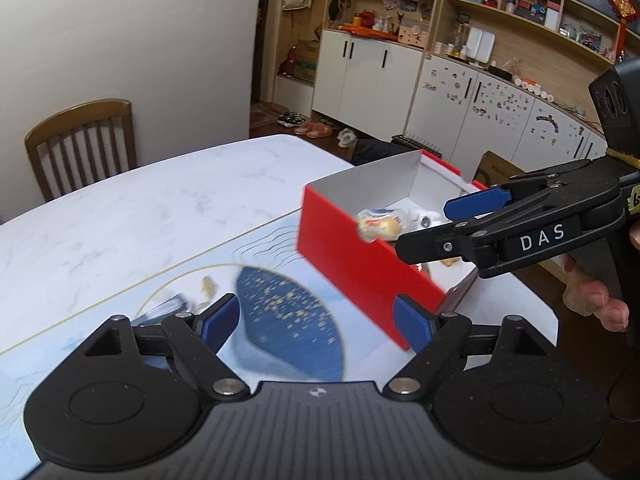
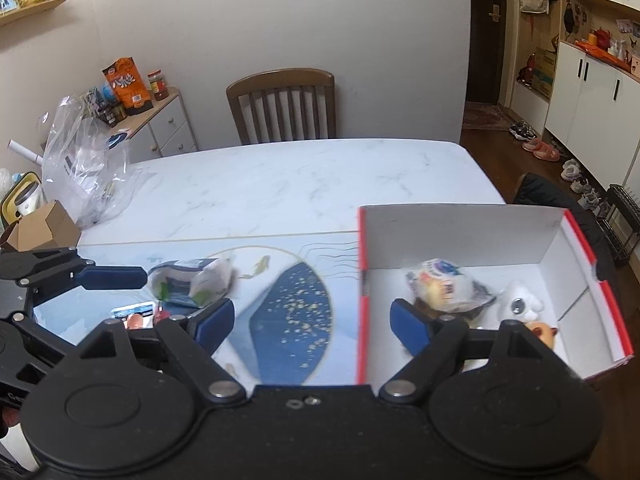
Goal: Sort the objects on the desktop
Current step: 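Withdraw both open tools from the box back toward the item pile, then grasp the silver sausage packet with the left tool while the right tool grasps the pink note pad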
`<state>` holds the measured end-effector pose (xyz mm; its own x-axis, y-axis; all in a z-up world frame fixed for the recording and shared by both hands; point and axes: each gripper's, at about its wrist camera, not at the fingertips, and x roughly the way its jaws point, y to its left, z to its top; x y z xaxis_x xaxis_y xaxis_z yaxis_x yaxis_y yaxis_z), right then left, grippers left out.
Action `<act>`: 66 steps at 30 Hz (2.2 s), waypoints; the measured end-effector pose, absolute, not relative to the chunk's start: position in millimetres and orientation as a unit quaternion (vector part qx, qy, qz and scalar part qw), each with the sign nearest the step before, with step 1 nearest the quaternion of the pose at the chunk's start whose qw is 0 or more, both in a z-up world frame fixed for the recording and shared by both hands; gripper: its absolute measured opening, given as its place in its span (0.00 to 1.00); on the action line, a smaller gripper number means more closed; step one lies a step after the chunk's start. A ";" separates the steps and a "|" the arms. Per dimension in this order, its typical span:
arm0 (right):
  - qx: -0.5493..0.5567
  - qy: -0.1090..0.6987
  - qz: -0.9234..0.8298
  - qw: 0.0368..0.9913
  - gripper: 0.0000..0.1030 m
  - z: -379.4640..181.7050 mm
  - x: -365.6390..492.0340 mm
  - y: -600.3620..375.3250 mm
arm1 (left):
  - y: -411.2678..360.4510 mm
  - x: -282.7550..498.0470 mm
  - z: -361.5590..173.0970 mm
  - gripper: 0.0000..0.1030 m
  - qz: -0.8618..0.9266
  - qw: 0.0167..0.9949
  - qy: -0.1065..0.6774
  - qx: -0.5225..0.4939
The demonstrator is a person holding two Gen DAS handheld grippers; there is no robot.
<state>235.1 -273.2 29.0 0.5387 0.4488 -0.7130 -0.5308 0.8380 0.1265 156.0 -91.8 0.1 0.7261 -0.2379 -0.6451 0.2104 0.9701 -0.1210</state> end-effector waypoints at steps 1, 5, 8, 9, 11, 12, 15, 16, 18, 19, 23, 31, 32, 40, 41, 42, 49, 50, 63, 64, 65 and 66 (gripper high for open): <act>-0.054 0.390 0.279 0.876 0.83 28.2 233.4 -268.7 | -87.1 153.0 -1.3 0.82 -0.117 0.929 0.350 -0.020; -0.056 0.390 0.279 0.875 0.83 24.6 228.0 -249.8 | -66.1 141.6 -8.3 0.95 -0.095 0.931 0.352 -0.021; -0.059 0.390 0.285 0.873 0.85 21.2 224.4 -235.4 | -49.4 134.6 -15.1 0.97 -0.079 0.931 0.356 -0.022; -0.059 0.391 0.287 0.873 0.86 20.1 223.6 -230.8 | -43.7 132.7 -18.4 0.99 -0.073 0.930 0.359 -0.021; -0.059 0.391 0.292 0.871 0.90 18.0 222.4 -222.6 | -32.0 129.5 -25.0 0.99 -0.062 0.929 0.365 -0.022; -0.060 0.389 0.291 0.872 0.91 16.8 221.3 -218.7 | -27.3 128.5 -28.3 0.99 -0.059 0.927 0.370 -0.023; -0.061 0.388 0.293 0.872 0.92 13.6 220.9 -206.9 | -13.3 125.2 -40.0 0.99 -0.048 0.921 0.385 -0.026; -0.063 0.388 0.292 0.872 0.92 12.3 221.1 -202.5 | -9.7 124.2 -44.1 0.99 -0.044 0.919 0.390 -0.028; -0.068 0.387 0.293 0.872 0.93 9.4 221.3 -193.3 | -2.3 121.5 -52.6 0.99 -0.038 0.915 0.399 -0.031; -0.071 0.386 0.294 0.871 0.93 7.8 221.2 -188.9 | 1.0 120.7 -56.9 0.99 -0.036 0.914 0.404 -0.033; -0.080 0.386 0.298 0.870 0.95 0.5 222.3 -173.2 | 12.4 118.6 -71.8 0.99 -0.028 0.908 0.417 -0.039; -0.095 0.401 0.302 0.860 0.95 -22.1 216.4 -156.6 | 33.8 121.4 -92.0 1.00 -0.004 0.900 0.433 -0.046; -0.097 0.405 0.303 0.857 0.95 -25.9 214.6 -155.9 | 36.2 121.9 -93.9 0.99 -0.002 0.900 0.433 -0.045; -0.109 0.433 0.314 0.838 0.95 -54.6 191.4 -148.5 | 49.7 133.0 -112.0 0.99 0.006 0.895 0.444 -0.044; -0.113 0.435 0.316 0.836 0.95 -57.8 187.8 -146.0 | 51.0 134.4 -113.9 0.99 0.005 0.894 0.445 -0.047; -0.116 0.436 0.319 0.833 0.95 -60.9 184.6 -143.3 | 52.0 135.8 -115.4 0.99 0.004 0.894 0.445 -0.050; -0.130 0.449 0.344 0.815 0.94 -80.8 158.5 -121.8 | 53.9 143.4 -121.8 0.99 0.002 0.893 0.444 -0.065; -0.132 0.449 0.348 0.812 0.94 -82.5 155.7 -118.1 | 53.6 144.0 -122.3 0.99 0.003 0.894 0.444 -0.065; -0.162 0.458 0.371 0.791 0.89 -102.4 137.3 -90.4 | 43.0 146.7 -134.0 0.99 0.002 0.892 0.448 -0.059; -0.164 0.458 0.372 0.790 0.88 -103.8 136.4 -89.0 | 42.6 146.7 -134.2 0.99 0.003 0.893 0.447 -0.059; -0.167 0.457 0.372 0.790 0.88 -104.9 135.1 -87.6 | 42.4 146.6 -134.3 0.99 0.003 0.893 0.445 -0.060; -0.170 0.456 0.372 0.790 0.87 -106.2 134.1 -86.2 | 42.0 146.6 -134.5 0.99 0.004 0.894 0.444 -0.060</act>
<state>134.1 -86.2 -106.2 0.3077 0.4327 -0.8474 -0.7431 0.6656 0.0700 146.6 42.0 -134.5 0.6051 -0.0469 -0.7948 -0.0605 0.9927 -0.1047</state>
